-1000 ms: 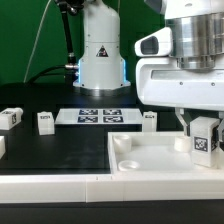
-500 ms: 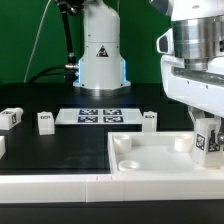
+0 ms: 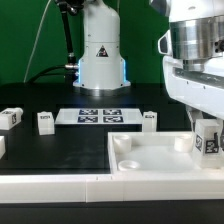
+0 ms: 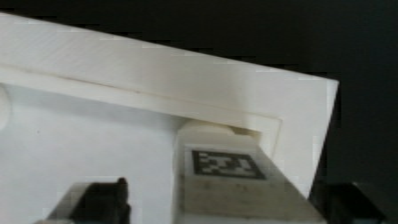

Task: Assemble one leg

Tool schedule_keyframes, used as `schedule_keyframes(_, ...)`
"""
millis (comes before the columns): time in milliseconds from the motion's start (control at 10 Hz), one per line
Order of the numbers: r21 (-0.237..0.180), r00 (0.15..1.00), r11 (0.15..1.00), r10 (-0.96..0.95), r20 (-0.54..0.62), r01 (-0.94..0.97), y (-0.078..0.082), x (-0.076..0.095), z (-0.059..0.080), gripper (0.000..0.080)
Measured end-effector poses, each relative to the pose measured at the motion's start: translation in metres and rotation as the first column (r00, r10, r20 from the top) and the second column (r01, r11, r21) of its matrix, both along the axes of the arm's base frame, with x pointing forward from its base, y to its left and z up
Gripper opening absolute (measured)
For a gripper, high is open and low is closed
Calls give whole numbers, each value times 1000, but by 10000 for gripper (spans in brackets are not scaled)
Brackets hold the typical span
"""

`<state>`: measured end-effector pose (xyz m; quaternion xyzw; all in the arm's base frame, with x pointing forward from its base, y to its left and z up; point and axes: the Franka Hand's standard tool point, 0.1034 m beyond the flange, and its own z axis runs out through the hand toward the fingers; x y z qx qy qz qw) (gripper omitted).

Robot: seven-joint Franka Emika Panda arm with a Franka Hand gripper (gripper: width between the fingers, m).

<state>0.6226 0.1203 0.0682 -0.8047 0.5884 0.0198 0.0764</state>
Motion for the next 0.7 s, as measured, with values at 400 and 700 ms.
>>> schedule_keyframes(400, -20, 908, 908, 419, 26, -419, -1, 1, 3, 646)
schedule_keyframes(700, -49, 708, 707, 706, 4, -705, -1, 1, 5, 649)
